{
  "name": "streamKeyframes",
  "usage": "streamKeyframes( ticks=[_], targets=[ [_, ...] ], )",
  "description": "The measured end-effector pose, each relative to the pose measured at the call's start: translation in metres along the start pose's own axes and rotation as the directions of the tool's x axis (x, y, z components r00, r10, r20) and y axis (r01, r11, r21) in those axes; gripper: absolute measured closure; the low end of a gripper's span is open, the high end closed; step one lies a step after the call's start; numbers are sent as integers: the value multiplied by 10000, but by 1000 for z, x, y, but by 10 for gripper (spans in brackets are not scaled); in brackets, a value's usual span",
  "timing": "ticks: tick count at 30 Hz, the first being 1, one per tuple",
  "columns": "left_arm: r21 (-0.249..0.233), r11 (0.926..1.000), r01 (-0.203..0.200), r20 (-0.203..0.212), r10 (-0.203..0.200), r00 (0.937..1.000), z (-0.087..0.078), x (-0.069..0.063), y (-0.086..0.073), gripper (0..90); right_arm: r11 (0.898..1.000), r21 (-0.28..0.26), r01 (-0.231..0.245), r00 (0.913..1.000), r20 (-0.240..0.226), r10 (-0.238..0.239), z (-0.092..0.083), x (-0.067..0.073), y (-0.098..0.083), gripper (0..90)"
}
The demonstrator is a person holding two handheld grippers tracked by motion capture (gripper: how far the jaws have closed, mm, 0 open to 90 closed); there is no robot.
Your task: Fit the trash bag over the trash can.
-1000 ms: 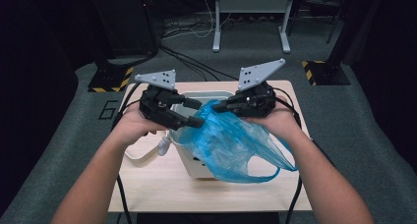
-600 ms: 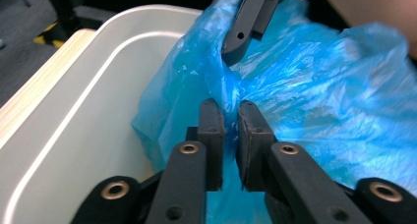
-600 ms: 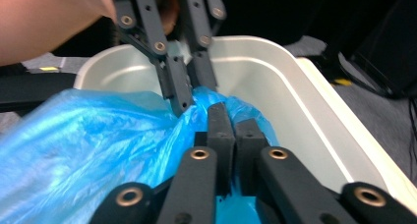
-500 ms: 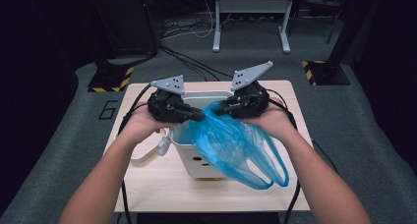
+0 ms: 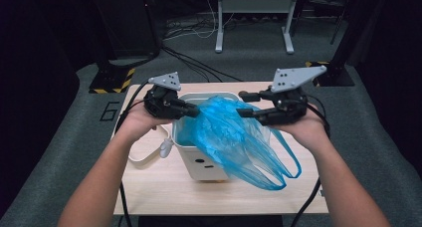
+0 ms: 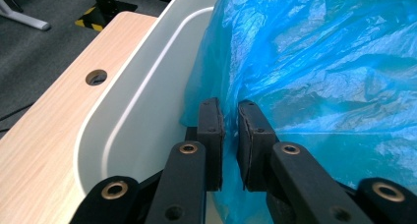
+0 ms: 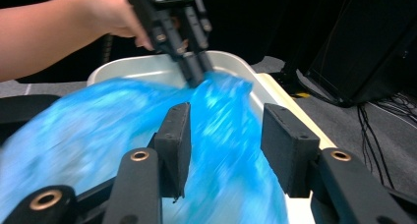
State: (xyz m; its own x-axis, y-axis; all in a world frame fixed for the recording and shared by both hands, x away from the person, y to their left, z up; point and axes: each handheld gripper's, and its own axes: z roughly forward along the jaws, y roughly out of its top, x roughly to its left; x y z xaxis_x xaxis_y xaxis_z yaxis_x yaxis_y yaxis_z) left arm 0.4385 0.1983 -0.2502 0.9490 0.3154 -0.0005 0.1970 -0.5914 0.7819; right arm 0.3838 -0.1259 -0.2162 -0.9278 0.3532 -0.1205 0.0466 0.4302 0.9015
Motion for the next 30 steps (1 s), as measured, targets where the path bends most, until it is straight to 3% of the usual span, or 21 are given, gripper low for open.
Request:
streamKeyframes(
  ticks=[7, 10, 13, 16, 18, 22, 27, 30],
  targets=[
    [-129, 9998, 118, 81, -117, 9999, -1, 0, -1, 799, 9999, 126, 90, 9978, -658, -82, -13, 23, -21, 594],
    [-220, 9995, 221, 139, -218, 9997, -1, 1, -2, 796, 9996, 263, -45, 9950, -994, 71, -9, 25, -27, 631],
    [-293, 9992, 266, 215, -260, 9994, -2, 2, -2, 792, 9971, 761, -42, 9942, -1071, 123, 2, 25, -33, 671],
    [-308, 9991, 275, 239, -267, 9994, -1, 1, -3, 771, 9972, 736, -127, 9908, -1335, 225, 4, 23, -35, 815],
    [-353, 9989, 295, 230, -287, 9993, -3, 0, -2, 710, 9980, 636, -63, 9913, -1305, 145, 2, 23, -33, 893],
    [-694, 9971, 324, 52, -321, 9995, -14, -4, 1, 569, 9992, 368, -131, 9910, -1328, 179, -3, 21, -24, 899],
    [-1046, 9945, 93, 33, -90, 10000, -32, -17, 10, 498, 10000, 50, 63, 9934, -1147, -56, -11, 22, -10, 899],
    [-1299, 9914, -181, 302, 222, 9993, -39, -32, 17, 490, 9998, -5, 209, 9944, -1034, -209, -14, 22, 0, 899]
  ],
)
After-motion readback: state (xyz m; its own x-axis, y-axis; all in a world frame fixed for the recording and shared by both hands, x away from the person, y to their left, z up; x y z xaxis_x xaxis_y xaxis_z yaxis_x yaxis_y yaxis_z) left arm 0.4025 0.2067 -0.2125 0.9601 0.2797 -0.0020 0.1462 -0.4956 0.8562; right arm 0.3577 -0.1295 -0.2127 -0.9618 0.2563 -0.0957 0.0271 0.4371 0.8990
